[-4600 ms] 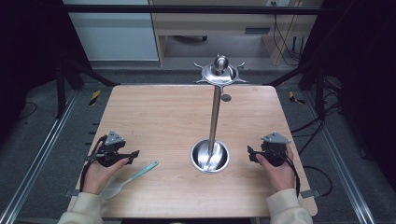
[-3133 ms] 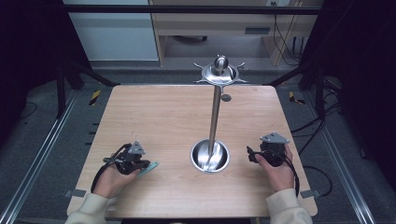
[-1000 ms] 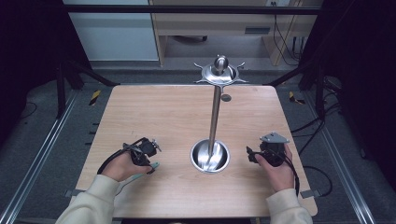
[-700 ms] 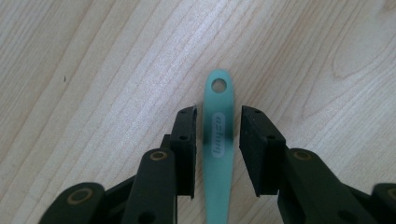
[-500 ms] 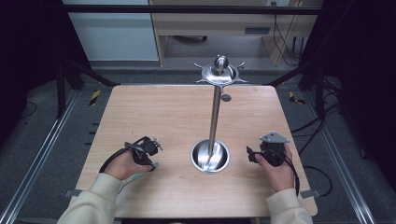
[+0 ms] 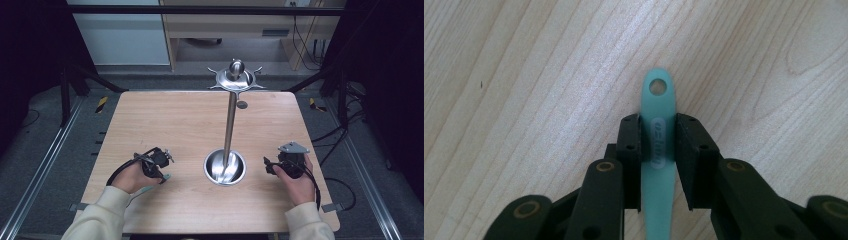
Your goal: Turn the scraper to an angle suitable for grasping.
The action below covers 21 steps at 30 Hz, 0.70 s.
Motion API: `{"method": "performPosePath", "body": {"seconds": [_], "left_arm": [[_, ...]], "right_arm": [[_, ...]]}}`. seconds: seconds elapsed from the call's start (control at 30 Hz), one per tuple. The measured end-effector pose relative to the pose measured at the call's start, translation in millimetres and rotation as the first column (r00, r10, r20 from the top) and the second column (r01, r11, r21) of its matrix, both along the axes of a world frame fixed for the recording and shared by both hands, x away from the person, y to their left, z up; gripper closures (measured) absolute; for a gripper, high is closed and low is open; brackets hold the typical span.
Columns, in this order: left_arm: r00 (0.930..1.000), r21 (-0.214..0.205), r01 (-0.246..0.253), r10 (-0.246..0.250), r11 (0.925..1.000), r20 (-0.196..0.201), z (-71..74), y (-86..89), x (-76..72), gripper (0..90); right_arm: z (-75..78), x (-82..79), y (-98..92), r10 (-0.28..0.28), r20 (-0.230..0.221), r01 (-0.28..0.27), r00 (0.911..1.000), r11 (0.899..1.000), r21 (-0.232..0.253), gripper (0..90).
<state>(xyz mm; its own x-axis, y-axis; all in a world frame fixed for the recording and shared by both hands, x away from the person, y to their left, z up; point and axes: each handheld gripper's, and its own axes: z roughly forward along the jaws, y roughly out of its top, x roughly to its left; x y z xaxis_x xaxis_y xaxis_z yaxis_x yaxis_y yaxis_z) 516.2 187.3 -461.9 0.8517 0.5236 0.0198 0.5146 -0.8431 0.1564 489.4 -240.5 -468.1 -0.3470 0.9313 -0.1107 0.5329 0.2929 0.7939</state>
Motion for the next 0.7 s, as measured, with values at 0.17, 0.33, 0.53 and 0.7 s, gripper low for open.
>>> {"method": "performPosePath", "body": {"seconds": [0.17,0.33,0.53,0.7], "left_arm": [[1.0,0.003,0.001,-0.001,1.0,0.005,0.4,-0.5,-0.3,73.9],[0.9997,-0.04,0.01,-0.009,0.9992,0.023,9.9,4.9,-5.5,74.1],[0.9962,-0.149,-0.019,0.032,0.9887,0.081,32.5,18.1,-14.1,74.2],[0.9911,-0.214,-0.021,0.048,0.9765,0.124,55.6,28.7,-18.1,74.4]], "right_arm": [[0.3,-0.2,-0.3,-0.002,0.002,0.002,1.0,1.0,0.0,15.8],[0.1,0.2,-0.5,-0.002,0.0,0.002,1.0,1.0,-0.001,15.8],[-0.2,0.9,0.8,0.003,0.001,-0.003,1.0,1.0,-0.011,15.8],[-1.2,1.5,2.1,0.006,-0.005,-0.006,1.0,1.0,-0.014,15.8]]}}
